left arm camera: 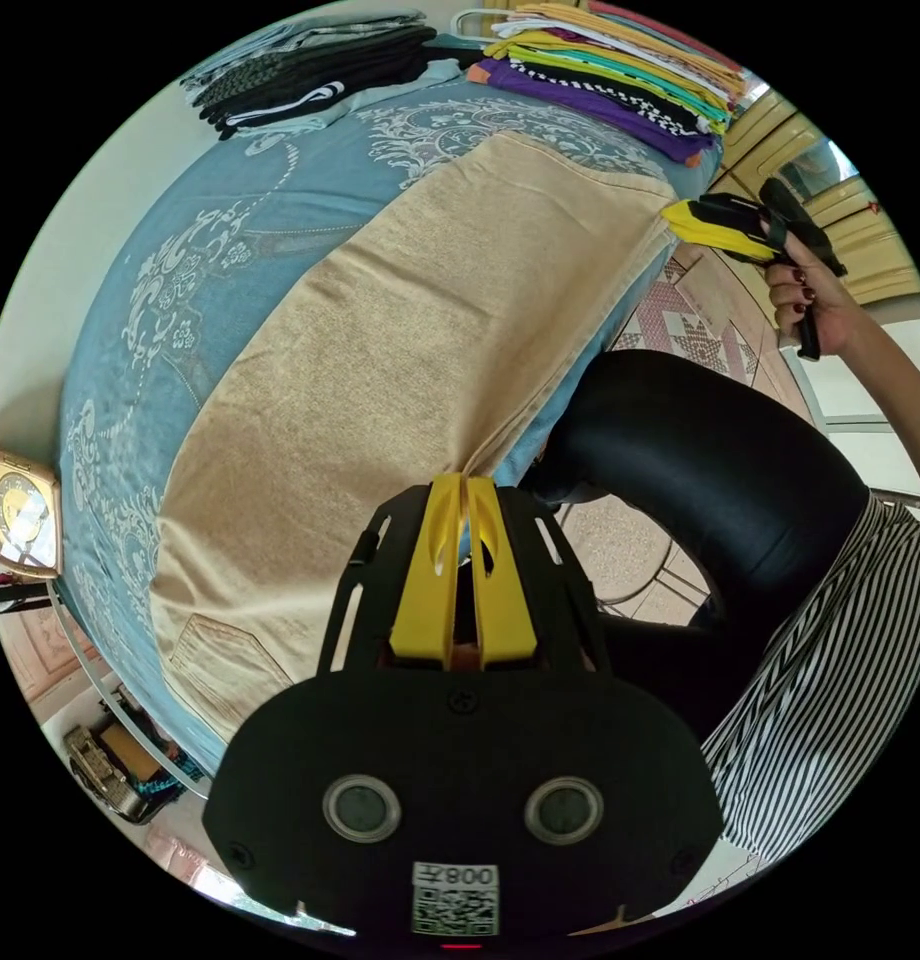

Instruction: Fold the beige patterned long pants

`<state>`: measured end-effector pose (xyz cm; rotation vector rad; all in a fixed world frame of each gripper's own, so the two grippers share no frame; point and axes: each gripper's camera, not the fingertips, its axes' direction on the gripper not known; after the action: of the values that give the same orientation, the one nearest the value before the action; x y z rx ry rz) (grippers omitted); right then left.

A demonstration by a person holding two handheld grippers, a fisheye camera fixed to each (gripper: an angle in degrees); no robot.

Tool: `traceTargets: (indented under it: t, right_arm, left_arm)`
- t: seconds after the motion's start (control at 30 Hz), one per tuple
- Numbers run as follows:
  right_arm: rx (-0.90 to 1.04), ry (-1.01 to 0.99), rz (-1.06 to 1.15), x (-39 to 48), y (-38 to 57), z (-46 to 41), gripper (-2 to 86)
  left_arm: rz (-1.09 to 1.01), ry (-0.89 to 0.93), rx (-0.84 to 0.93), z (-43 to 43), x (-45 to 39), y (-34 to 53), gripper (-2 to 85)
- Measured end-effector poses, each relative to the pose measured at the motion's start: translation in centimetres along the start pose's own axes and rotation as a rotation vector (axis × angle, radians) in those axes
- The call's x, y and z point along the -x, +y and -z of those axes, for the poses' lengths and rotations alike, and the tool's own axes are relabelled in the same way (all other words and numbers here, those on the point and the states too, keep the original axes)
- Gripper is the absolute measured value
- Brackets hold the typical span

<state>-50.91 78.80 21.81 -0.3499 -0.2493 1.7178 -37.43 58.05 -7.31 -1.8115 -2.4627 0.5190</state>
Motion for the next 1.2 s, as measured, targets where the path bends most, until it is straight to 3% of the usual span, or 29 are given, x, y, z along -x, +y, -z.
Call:
traceTargets:
  t: [0.83, 1.0, 1.2]
  right_arm:
    - [-0.031, -0.081, -0.109, -4.4, 2.3, -2.2, 0.9]
    - [-0.05, -0.001, -0.074, -2.0, 2.9, -2.6, 0.2]
    - [0.004, 0.087, 0.077, 4.9, 2.4, -7.9, 0.1]
  left_arm:
    - [0.074, 0.073, -0.036, -8.1, 9.7, 5.0, 3.1]
    - [0.252, 0.237, -0.198, -8.9, 15.8, 11.0, 4.4]
    - [0.538, 0.274, -0.382, -10.2, 27.3, 19.7, 6.0]
